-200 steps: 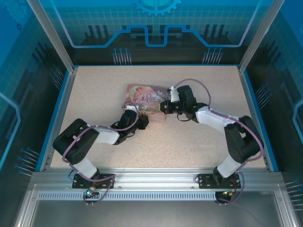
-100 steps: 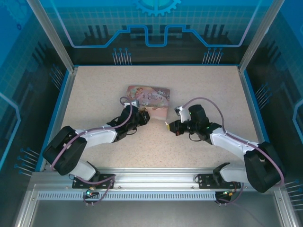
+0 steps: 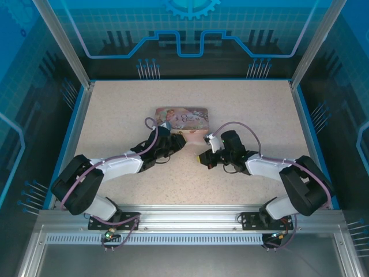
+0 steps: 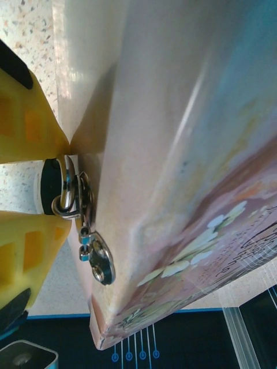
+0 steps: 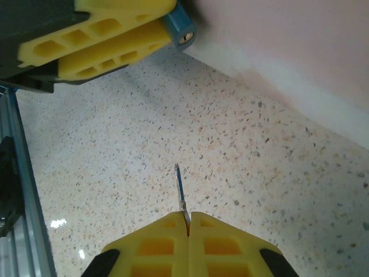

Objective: Unlock the padlock with the key

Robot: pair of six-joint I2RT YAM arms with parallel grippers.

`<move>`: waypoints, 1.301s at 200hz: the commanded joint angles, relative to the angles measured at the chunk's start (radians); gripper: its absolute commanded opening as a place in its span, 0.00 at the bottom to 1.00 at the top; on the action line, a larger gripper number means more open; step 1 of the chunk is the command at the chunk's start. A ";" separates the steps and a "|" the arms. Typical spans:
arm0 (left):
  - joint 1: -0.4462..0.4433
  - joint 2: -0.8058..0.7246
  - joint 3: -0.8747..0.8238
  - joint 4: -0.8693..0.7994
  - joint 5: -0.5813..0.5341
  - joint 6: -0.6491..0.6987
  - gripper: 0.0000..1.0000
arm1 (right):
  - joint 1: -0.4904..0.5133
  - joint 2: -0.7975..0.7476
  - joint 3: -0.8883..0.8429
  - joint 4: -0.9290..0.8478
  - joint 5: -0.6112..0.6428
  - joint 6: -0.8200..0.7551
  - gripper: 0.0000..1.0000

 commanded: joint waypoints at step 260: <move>-0.012 0.019 0.082 0.031 0.152 -0.088 0.00 | -0.008 0.086 0.130 0.040 0.053 -0.235 0.00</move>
